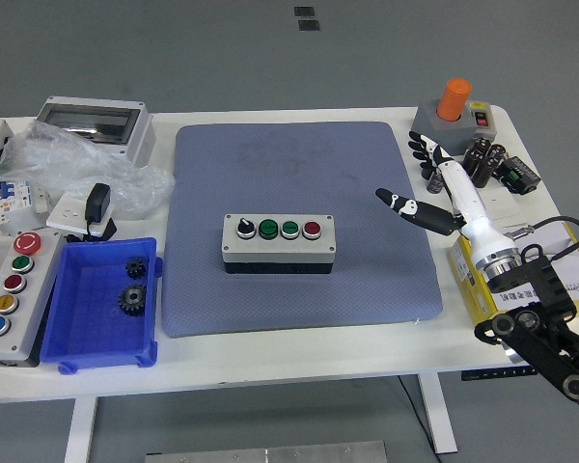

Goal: Pick up the button,place it on the desk,press the button,press the button

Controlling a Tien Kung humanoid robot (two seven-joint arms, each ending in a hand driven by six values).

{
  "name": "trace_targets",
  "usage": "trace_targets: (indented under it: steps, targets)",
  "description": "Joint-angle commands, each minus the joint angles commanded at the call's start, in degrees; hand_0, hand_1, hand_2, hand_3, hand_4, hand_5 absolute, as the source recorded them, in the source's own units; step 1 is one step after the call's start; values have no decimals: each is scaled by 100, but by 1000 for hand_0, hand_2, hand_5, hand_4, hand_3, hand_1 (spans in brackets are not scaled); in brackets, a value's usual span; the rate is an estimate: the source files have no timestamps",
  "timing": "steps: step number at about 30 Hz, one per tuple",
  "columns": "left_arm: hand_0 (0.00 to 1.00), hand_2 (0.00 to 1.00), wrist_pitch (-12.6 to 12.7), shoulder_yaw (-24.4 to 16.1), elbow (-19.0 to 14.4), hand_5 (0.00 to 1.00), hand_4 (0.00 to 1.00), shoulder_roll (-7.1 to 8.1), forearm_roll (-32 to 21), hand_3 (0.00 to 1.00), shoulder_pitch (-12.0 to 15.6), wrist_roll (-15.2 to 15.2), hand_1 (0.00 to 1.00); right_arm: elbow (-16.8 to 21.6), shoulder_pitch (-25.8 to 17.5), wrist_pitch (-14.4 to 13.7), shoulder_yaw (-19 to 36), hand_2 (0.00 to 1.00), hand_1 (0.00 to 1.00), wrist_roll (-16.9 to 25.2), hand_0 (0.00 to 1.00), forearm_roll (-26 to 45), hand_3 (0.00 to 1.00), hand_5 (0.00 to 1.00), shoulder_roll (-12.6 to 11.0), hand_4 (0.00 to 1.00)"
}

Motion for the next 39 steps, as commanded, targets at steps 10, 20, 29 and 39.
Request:
trace_targets:
  steps: [10,20,29,39]
  targets:
    - [592,590,-28,-24,0,342,561,-21,19,610,18,19,630,-120,-207,1118,219,776,753,1408,803,2243,744,998,272,906]
    - [593,589,-47,-82,-4,326,570,-23,85,608,7,67,628,-114,-218,857,186,746,723,1394,802,4023,717,998,328,972]
    - [593,590,-61,-103,-2,326,582,-4,95,608,-10,96,627,-164,-159,727,-1,739,713,1283,799,4779,705,998,310,955]
    - [595,590,-85,-158,-7,331,594,39,186,610,-37,106,626,-549,-110,1688,-391,641,611,1036,681,6006,635,904,415,863]
